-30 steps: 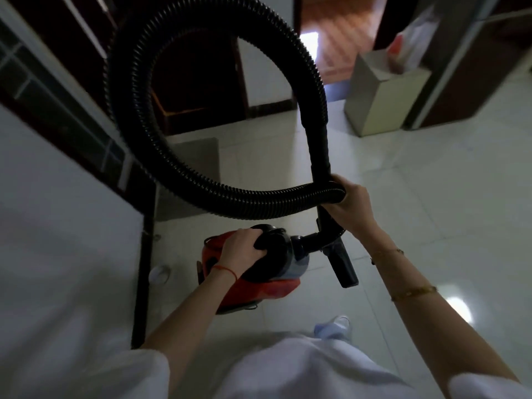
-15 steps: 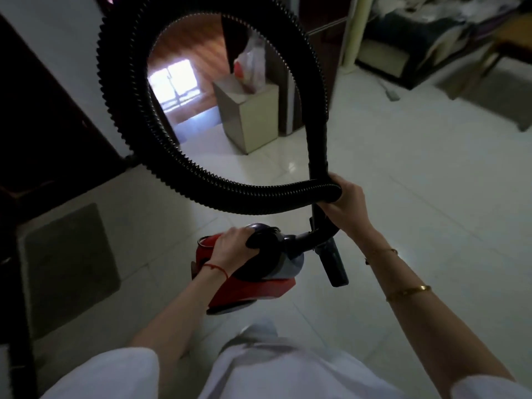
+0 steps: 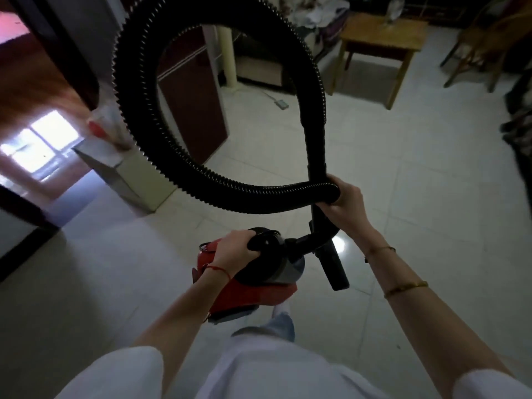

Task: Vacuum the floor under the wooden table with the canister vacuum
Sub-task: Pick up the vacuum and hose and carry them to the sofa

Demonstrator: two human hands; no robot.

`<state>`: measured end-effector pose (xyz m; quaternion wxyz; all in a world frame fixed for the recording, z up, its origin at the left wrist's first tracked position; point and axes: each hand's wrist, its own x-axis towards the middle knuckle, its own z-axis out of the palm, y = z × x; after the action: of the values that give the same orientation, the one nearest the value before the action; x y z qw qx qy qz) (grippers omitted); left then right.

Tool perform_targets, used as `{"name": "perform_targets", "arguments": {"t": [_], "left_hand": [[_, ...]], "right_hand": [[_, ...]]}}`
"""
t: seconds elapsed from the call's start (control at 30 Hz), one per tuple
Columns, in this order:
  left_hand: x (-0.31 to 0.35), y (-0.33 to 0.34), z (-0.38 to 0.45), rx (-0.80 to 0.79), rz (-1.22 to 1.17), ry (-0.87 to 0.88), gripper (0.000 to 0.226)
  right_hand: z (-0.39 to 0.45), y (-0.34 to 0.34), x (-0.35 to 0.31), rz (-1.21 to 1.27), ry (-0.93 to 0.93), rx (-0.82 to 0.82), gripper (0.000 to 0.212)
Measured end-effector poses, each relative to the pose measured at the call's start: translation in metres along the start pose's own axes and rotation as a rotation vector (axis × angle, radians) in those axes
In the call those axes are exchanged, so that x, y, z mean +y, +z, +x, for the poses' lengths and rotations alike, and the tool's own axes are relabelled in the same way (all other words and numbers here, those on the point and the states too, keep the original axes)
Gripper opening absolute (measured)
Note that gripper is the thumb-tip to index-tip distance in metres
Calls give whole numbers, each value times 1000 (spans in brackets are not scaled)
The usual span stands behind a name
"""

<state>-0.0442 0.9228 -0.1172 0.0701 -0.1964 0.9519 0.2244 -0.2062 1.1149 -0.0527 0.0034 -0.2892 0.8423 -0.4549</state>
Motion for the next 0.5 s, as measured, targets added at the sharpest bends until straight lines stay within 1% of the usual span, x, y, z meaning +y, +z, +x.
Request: {"name": "perform_targets", "arguments": {"t": [0.23, 0.5], "left_hand": [[55, -28, 161, -39, -9, 133, 4], [112, -46, 331, -58, 39, 184, 5]], "right_hand": [[126, -45, 61, -35, 74, 95, 40], [265, -81, 139, -52, 134, 168, 34]]}}
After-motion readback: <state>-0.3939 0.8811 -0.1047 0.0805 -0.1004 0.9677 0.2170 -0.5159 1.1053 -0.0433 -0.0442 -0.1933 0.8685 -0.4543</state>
